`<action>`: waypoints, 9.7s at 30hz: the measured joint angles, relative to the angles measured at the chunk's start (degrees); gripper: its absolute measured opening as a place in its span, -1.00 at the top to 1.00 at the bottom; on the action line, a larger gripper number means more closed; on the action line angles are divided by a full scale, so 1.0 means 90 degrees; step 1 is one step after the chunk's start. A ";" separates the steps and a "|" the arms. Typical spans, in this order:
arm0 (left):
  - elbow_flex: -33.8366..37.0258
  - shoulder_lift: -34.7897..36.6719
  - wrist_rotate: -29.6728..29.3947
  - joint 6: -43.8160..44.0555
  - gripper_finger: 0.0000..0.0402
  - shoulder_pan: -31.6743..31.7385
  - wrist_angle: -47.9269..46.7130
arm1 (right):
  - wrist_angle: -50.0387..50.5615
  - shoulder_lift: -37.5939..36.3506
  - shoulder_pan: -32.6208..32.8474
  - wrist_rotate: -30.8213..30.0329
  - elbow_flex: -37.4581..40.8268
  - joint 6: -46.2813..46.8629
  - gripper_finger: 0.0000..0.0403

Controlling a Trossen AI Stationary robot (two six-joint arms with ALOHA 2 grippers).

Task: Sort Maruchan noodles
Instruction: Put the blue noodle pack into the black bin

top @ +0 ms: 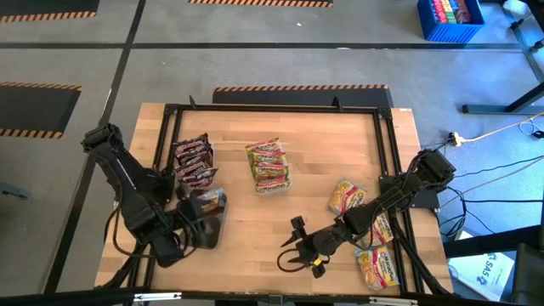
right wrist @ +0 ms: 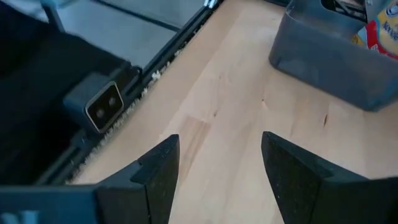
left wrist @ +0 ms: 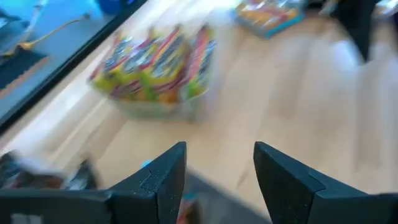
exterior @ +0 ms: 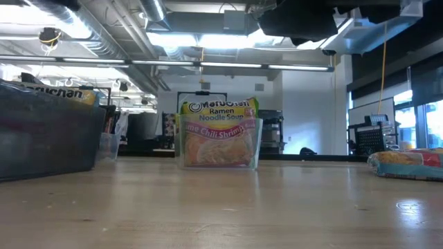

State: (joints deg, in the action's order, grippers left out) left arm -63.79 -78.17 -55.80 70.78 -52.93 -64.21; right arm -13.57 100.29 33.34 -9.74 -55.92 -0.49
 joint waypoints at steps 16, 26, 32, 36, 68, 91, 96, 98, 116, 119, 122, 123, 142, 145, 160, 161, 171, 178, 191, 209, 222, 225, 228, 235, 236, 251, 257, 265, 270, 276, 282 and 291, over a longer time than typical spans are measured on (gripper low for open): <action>0.0005 -0.1485 0.2353 -0.3145 0.09 0.1574 0.3636 | 0.3787 -0.1819 0.0000 -0.1448 -0.0005 0.2156 -0.04; 0.0007 -0.2410 0.3442 -0.5234 0.09 0.2344 0.6302 | 0.9189 -0.2779 0.0223 -0.2106 0.0143 0.8043 -0.04; 0.0010 -0.2407 0.2822 -0.5605 0.09 0.2549 0.6210 | 1.0027 -0.3200 0.0085 -0.0907 0.0826 1.0152 -0.04; 0.0010 -0.2407 0.2771 -0.6083 0.09 0.2697 0.6252 | 0.9472 -0.3615 -0.0135 -0.0860 0.1292 1.0600 -0.04; 0.0010 -0.2490 0.2762 -0.5379 0.09 0.2286 0.6384 | 0.2813 -0.2475 -0.0627 -0.1179 0.2886 0.5420 -0.04; 0.0010 -0.3070 0.2876 -0.5428 0.09 0.2410 0.6914 | 0.2898 -0.1297 -0.0077 -0.0424 0.0450 0.3068 -0.04; 0.0010 -0.3070 0.2784 -0.5434 0.09 0.2410 0.7114 | 0.3477 -0.2070 0.0203 -0.0941 0.0719 0.3659 -0.04; 0.0010 -0.3070 0.2782 -0.5433 0.09 0.2410 0.7194 | 0.3321 -0.2361 0.0231 -0.1105 0.1062 0.3989 -0.04; 0.0007 -0.4034 0.2673 -0.5926 0.09 0.2630 0.9089 | 0.0849 -0.2895 -0.0728 -0.0556 0.3704 0.6732 -0.04; 0.0009 -0.4107 0.2926 -0.5833 0.09 0.2753 0.9129 | 0.0718 -0.2895 -0.0721 -0.0368 0.3701 0.6610 -0.04; 0.0007 -0.4104 0.3195 -0.5729 0.09 0.2845 0.9166 | 0.0683 -0.2895 -0.0719 -0.0326 0.3701 0.6508 -0.04; 0.0010 -0.4104 0.3249 -0.5722 0.09 0.2859 0.9159 | 0.0692 -0.2895 -0.0712 -0.0438 0.3701 0.6456 -0.04; 0.0007 -0.4600 0.3853 -0.5730 0.09 0.3103 0.9793 | -0.0501 -0.1826 -0.1132 0.0633 0.3695 0.6738 -0.73; 0.0007 -0.4631 0.4046 -0.5712 0.09 0.3186 0.9841 | -0.0659 -0.1666 -0.1129 0.0615 0.3682 0.6802 -0.69; 0.0007 -0.4631 0.4025 -0.5748 0.09 0.3354 0.9766 | -0.1884 -0.0718 -0.1127 0.0789 0.3348 0.6875 -0.61; 0.0007 -0.4631 0.4030 -0.5748 0.09 0.3352 0.9760 | -0.1864 -0.0669 -0.1127 0.0803 0.3277 0.6844 -0.61; 0.0007 -0.4619 0.3982 -0.5773 0.09 0.3302 0.9667 | -0.1682 -0.0596 -0.1124 0.0820 0.3069 0.6506 -0.61; 0.0008 -0.3982 0.3624 -0.6082 0.09 0.2849 0.9186 | -0.1530 -0.0996 -0.1118 0.1395 0.3063 0.6519 -0.61; 0.0000 -0.4226 0.4815 -0.4962 0.09 0.2960 0.8833 | -0.0178 -0.1331 -0.0880 0.1034 0.3054 0.7438 -0.61; 0.0000 -0.4653 0.4967 -0.4688 0.09 0.3358 0.9359 | -0.1845 -0.0552 -0.0661 0.0869 0.3068 0.7379 -0.61; 0.0010 -0.4627 0.4640 -0.4961 0.09 0.3324 0.9338 | -0.1777 -0.0095 -0.0661 0.0714 0.2420 0.6318 -0.41; 0.0015 -0.4474 0.4546 -0.5131 0.09 0.3231 0.9238 | -0.1795 -0.0097 -0.0661 0.0702 0.2380 0.6147 -0.21; 0.0012 -0.4226 0.4314 -0.5225 0.09 0.3092 0.8934 | -0.1832 -0.0114 -0.0661 0.0702 0.2370 0.5987 0.02; 0.0010 -0.3737 0.4511 -0.5310 0.09 0.2782 0.7897 | -0.1962 -0.0138 -0.0665 0.0959 0.2353 0.5392 0.40; 0.0010 -0.3701 0.4609 -0.5390 0.09 0.2746 0.7797 | -0.1981 -0.0141 -0.0667 0.1033 0.2353 0.5242 0.42; 0.0010 -0.2444 0.3716 -0.5562 0.09 0.2595 0.6930 | -0.1760 -0.0891 -0.0665 0.0296 0.2370 0.3319 0.42; 0.0010 -0.2409 0.3562 -0.5221 0.07 0.2836 0.6993 | -0.1748 -0.0894 -0.0665 0.0134 0.2195 0.2741 0.42; 0.0010 -0.2409 0.4200 -0.5090 -0.24 0.3179 0.7554 | -0.1454 -0.0862 -0.0663 0.0144 0.1646 0.1783 0.41; 0.0007 -0.2408 0.4613 -0.5043 -0.38 0.3371 0.7704 | -0.1359 -0.0858 -0.0663 0.0203 0.1592 0.1548 0.41; 0.0007 -0.2370 0.5011 -0.4913 -0.37 0.3647 0.7870 | -0.1338 -0.0852 -0.0663 0.0194 0.1593 0.1503 0.41; -0.0002 -0.2705 0.5783 -0.4619 -0.36 0.3799 0.7954 | -0.1245 -0.0838 -0.0672 0.0170 0.1429 0.1149 0.41; -0.0002 -0.2715 0.6104 -0.4536 0.03 0.3799 0.7978 | -0.1036 -0.0838 -0.0668 0.0163 0.1297 0.1171 0.41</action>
State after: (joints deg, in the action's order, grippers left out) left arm -63.81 -102.61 -0.86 29.95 -18.74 7.59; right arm -22.90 92.75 27.33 -8.27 -44.25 10.04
